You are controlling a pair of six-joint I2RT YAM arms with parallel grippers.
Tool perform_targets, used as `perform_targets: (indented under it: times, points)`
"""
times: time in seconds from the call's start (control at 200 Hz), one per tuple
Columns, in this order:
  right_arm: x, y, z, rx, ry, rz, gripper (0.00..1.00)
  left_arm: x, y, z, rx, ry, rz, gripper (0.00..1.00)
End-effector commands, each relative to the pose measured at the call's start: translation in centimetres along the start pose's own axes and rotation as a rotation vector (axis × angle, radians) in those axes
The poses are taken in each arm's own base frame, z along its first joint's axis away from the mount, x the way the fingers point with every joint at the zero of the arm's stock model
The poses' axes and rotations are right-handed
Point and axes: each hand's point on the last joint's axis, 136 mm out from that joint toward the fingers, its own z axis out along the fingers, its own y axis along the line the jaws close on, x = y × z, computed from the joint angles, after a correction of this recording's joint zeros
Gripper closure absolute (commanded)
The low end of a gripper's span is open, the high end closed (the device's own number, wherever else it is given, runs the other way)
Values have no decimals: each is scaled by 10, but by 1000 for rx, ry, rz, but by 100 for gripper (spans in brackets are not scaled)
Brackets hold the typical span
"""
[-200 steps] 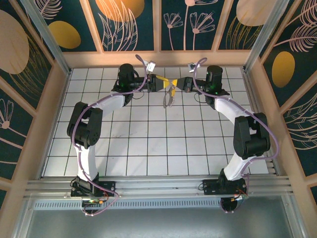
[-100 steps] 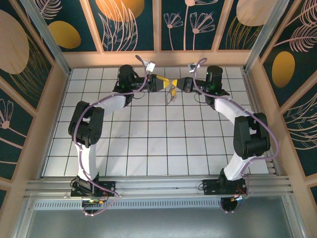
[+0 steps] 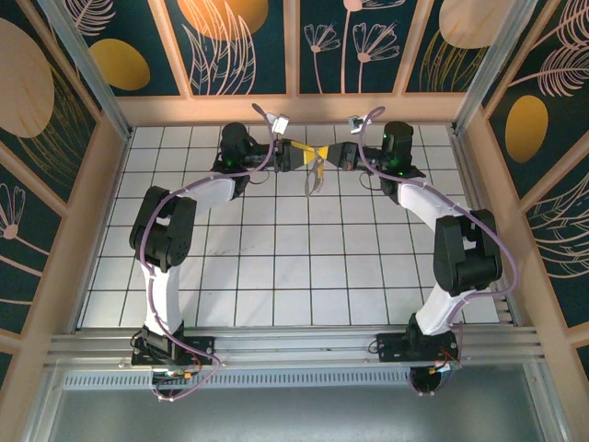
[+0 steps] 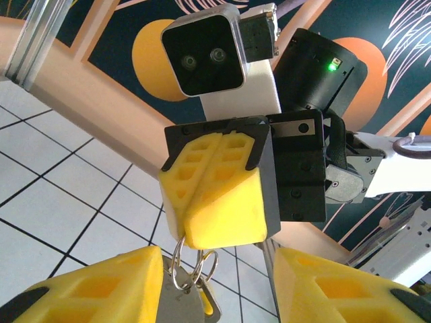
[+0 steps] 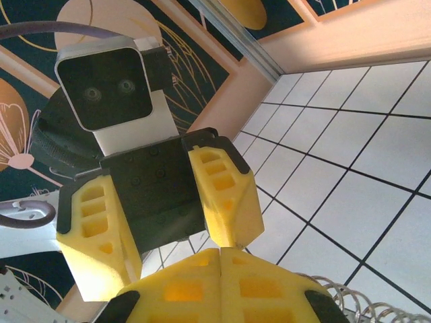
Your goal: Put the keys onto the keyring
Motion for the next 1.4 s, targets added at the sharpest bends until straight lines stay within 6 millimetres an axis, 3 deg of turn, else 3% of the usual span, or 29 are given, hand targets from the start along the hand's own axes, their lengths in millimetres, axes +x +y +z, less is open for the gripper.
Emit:
perform_targets:
  times: [0.0, 0.916, 1.391]
  points:
    - [-12, 30, -2, -64, -20, -83, 100, 1, -2, -1, 26, -3, 20, 54]
    - [-13, 25, 1, -52, -25, -72, 100, 10, -16, 6, 78, 17, 32, 87]
    - [-11, 24, 4, -54, -17, -68, 100, 9, -23, 16, 95, 19, 40, 91]
